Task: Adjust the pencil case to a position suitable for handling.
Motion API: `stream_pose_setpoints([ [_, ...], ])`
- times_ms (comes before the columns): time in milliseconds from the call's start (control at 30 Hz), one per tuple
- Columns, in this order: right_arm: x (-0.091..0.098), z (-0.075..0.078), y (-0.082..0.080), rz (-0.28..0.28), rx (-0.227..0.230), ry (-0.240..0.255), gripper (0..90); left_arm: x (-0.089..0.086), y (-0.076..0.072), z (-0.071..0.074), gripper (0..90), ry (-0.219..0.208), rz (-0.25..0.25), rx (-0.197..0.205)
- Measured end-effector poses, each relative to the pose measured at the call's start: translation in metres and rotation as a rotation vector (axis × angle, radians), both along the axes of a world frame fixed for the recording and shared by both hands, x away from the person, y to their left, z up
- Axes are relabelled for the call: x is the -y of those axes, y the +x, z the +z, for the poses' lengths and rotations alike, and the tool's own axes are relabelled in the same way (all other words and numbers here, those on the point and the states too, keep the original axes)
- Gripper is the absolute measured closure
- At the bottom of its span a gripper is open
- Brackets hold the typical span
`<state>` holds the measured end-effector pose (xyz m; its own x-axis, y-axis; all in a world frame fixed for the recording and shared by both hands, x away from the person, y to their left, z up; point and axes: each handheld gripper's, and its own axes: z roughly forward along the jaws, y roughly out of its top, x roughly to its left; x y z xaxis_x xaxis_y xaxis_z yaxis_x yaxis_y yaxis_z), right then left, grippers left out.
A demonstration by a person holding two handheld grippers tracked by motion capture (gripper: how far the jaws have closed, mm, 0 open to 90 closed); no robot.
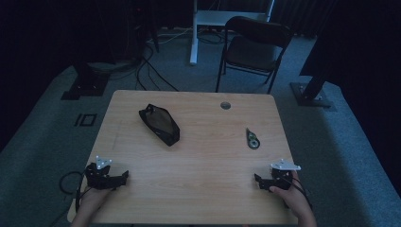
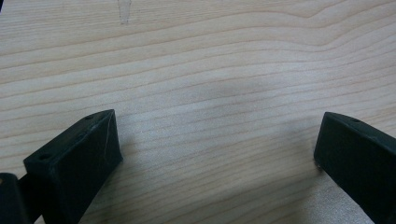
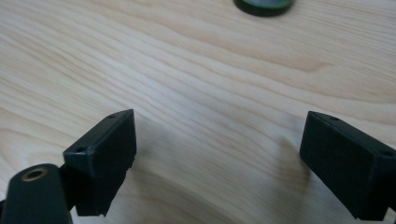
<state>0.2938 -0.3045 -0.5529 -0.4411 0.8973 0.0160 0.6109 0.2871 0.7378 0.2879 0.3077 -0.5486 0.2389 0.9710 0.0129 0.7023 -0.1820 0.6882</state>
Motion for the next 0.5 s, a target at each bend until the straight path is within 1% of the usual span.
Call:
stream_pose_setpoints([
  [33,-0.003,0.001,0.001,0.002,0.003,-0.004,10.7,0.0,0.0,0.0,0.6,0.0,0.0,0.0],
  [67,-0.004,0.002,0.002,0.001,0.005,-0.019,10.7,0.0,0.0,0.0,0.6,0.0,0.0,0.0],
  [300,-0.012,0.007,0.008,0.011,0.017,-0.009,10.7,0.0,0.0,0.0,0.6,0.0,0.0,0.0],
  [333,-0.015,0.009,0.01,0.018,0.026,-0.012,12.9,0.0,0.0,0.0,0.6,0.0,0.0,0.0],
  [433,-0.018,0.011,0.012,0.021,0.032,-0.004,12.9,0.0,0.0,0.0,0.6,0.0,0.0,0.0],
  [500,-0.023,0.013,0.016,0.019,0.032,-0.019,12.8,0.0,0.0,0.0,0.6,0.0,0.0,0.0],
])
